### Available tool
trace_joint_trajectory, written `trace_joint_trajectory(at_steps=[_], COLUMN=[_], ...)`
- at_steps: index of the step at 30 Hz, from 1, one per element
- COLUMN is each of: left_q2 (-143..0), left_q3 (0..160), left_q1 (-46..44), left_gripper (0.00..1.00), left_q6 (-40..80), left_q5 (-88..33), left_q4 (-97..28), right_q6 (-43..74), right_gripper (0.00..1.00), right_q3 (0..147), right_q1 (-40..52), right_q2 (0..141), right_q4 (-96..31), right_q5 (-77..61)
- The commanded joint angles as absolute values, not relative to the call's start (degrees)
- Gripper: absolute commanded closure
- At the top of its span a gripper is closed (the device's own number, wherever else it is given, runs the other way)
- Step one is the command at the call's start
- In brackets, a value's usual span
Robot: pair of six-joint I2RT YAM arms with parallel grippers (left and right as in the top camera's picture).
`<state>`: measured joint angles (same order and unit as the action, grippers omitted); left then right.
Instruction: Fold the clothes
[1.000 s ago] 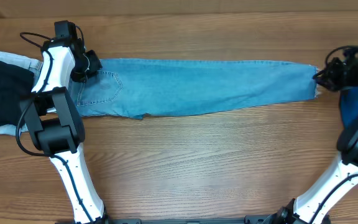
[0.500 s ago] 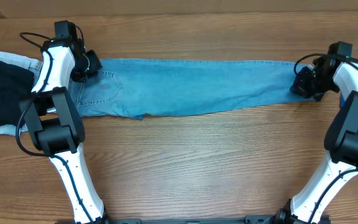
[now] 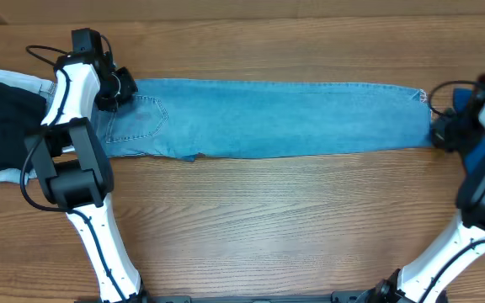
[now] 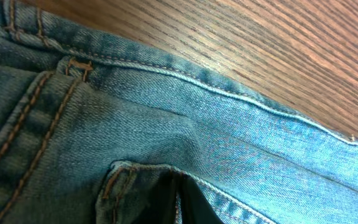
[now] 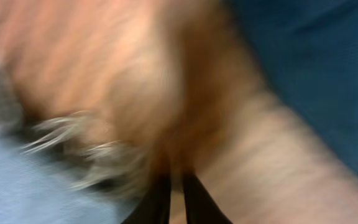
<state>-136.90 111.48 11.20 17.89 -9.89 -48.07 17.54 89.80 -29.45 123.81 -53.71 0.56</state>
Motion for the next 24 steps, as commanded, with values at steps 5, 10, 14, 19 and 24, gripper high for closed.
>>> trace_joint_trajectory(at_steps=[5, 10, 14, 19, 24], left_q2=[-134.9, -124.1, -118.7, -122.6, -130.6], left_q3=[113.8, 115.7, 115.7, 113.5, 112.6], left_q1=[12.7, 10.5, 4.4, -10.6, -19.6], left_gripper=[0.88, 0.84, 0.8, 0.86, 0.92], left_q6=[13.0, 11.6, 7.6, 4.2, 3.0], left_q5=[-13.3, -13.6, -13.4, -3.9, -4.3], left_q4=[-50.5, -55.4, -61.6, -65.8, -67.5], right_q6=[16.3, 11.7, 11.1, 6.8, 6.8], right_gripper=[0.84, 0.73, 0.74, 0.73, 0.74], right_q3=[93.3, 96.9, 96.7, 95.4, 92.9], right_q1=[-30.1, -27.3, -21.6, -5.8, 6.4], right_q2=[121.3, 112.8, 111.9, 112.2, 114.5], right_q4=[-55.5, -55.7, -57.2, -57.5, -57.2], right_q5=[-1.6, -16.3, -22.8, -24.1, -22.9])
